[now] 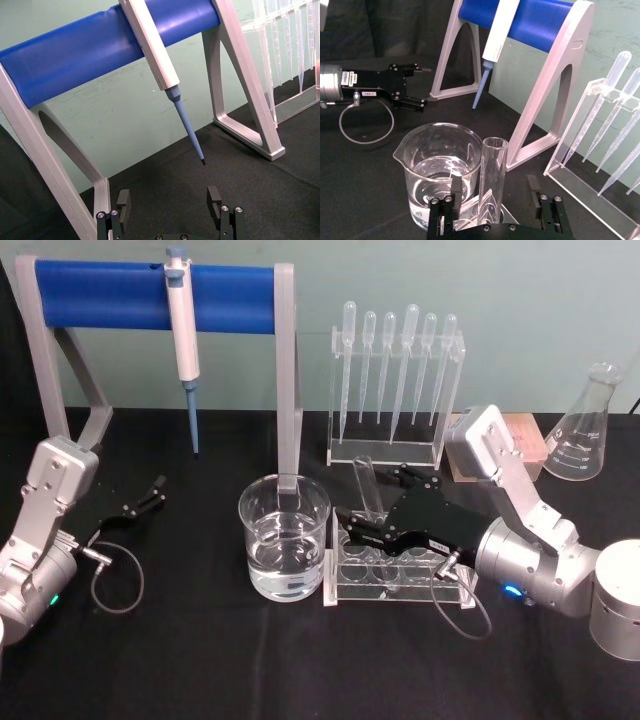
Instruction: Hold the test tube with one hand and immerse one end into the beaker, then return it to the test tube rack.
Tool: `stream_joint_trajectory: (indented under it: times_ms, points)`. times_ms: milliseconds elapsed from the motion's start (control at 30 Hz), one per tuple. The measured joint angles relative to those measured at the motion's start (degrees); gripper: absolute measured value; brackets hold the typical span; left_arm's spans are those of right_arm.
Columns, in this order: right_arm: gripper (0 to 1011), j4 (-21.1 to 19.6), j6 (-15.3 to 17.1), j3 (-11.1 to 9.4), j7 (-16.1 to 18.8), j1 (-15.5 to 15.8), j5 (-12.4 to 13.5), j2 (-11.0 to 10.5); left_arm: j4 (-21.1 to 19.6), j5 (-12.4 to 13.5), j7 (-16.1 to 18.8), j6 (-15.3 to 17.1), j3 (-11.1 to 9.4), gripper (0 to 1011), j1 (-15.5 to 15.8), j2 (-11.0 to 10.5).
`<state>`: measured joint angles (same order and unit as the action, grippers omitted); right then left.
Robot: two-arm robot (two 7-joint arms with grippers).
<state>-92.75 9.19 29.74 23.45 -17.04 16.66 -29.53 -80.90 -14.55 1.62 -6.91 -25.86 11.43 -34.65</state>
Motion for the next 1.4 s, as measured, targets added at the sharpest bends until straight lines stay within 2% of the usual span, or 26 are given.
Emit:
stream_joint_trajectory:
  times_ms: [333,367,467,500,567,600,800,1067,1200,1400]
  points:
    - [536,0.9,0.7,-1.2,1.2,0.2,0.1,1.8,0.0,0.0,0.0,0.0,0.0,1000,0.0,0.0]
    - [478,0.9,0.8,-1.4,1.3,0.3,0.0,1.9,0.0,0.0,0.0,0.0,0.0,1000,0.0,0.0]
    - [419,0.8,0.9,-1.8,1.4,0.6,-0.2,2.2,0.0,0.0,0.0,0.0,0.0,1000,0.0,0.0]
    - [349,0.8,0.9,-2.0,1.4,0.6,-0.2,2.2,0.0,0.0,0.0,0.0,0.0,1000,0.0,0.0]
    - [311,0.7,0.9,-2.2,1.5,0.9,-0.2,2.3,0.0,0.0,0.0,0.0,0.0,1000,0.0,0.0]
    - [255,0.5,0.8,-2.5,1.5,1.1,-0.1,2.4,0.0,0.0,0.0,0.0,0.0,1000,0.0,0.0]
    - [227,-0.8,-0.4,-4.3,1.4,2.8,1.1,2.8,0.0,0.0,0.0,0.0,0.0,1000,0.0,0.0]
    - [227,-5.3,-4.4,-8.7,0.0,7.3,5.4,3.6,0.0,0.0,0.0,0.0,0.0,1000,0.0,0.0]
    - [228,-7.2,-5.4,-10.0,-0.8,8.5,6.9,3.9,0.0,0.0,0.0,0.0,0.0,1000,0.0,0.0]
    - [228,-9.2,-4.9,-10.6,-1.8,8.6,7.4,4.0,0.0,0.0,0.0,0.0,0.0,1000,0.0,0.0]
